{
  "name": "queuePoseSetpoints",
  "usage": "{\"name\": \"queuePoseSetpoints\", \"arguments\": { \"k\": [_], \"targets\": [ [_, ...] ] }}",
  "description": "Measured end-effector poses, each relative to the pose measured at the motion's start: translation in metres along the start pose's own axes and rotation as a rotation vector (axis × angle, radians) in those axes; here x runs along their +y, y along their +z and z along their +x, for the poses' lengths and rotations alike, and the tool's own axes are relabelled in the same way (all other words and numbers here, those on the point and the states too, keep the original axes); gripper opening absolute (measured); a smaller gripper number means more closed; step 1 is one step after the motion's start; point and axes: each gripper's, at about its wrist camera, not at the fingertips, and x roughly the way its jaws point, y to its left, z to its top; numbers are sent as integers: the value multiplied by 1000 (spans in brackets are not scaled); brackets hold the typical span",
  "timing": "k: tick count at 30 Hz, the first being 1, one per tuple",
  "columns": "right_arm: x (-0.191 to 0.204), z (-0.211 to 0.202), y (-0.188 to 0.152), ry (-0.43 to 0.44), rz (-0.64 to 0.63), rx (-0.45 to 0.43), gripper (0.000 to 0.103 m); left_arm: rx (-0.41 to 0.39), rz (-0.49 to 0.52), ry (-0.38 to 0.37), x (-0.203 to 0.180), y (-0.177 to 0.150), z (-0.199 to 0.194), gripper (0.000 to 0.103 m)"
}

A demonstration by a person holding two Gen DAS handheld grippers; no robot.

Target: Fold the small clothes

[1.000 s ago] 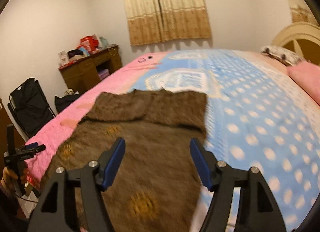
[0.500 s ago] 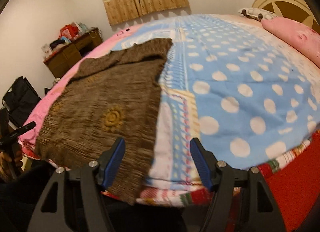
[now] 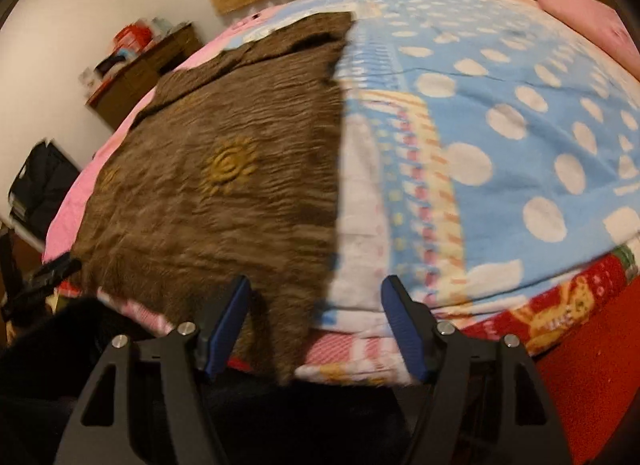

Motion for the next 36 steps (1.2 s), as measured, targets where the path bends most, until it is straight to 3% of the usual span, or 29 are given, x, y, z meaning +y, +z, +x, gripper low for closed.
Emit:
{"name": "queuePoseSetpoints", "arguments": {
  "k": [3,5,7,10,15,17,18,19,20,23,30,36],
  "targets": [
    [5,2,-3,2,-19,15,67,9,-47,-38,6,2,-3,95],
    [8,3,-4,-12,-37,30,57,11,-73,-75,8,3,-5,94],
    [8,2,-5,15,-37,41,54,12,-119,-101,11,2,-5,81],
    [6,3,-7,53,-17,47,54,16,-125,-72,11,2,-4,65],
    [9,7,-6,44,-24,45,56,21,-106,-57,8,0,-3,61],
    [12,10,-5,37,-23,42,54,14,-91,-6,9,1,-1,37],
    [15,9,-6,21,-43,40,51,13,-96,13,9,1,0,17],
    [18,9,-5,-10,-67,35,36,15,-136,-11,16,2,0,12],
    [21,9,-4,-29,-79,34,24,18,-176,-51,23,1,-1,11],
    [17,5,-1,26,-56,38,13,23,-230,-105,33,2,-4,9],
    [14,-13,5,109,-25,-22,13,29,-202,-101,30,2,-6,9],
    [5,3,-2,137,48,48,17,34,-187,-83,25,3,-2,9]
  ]
}}
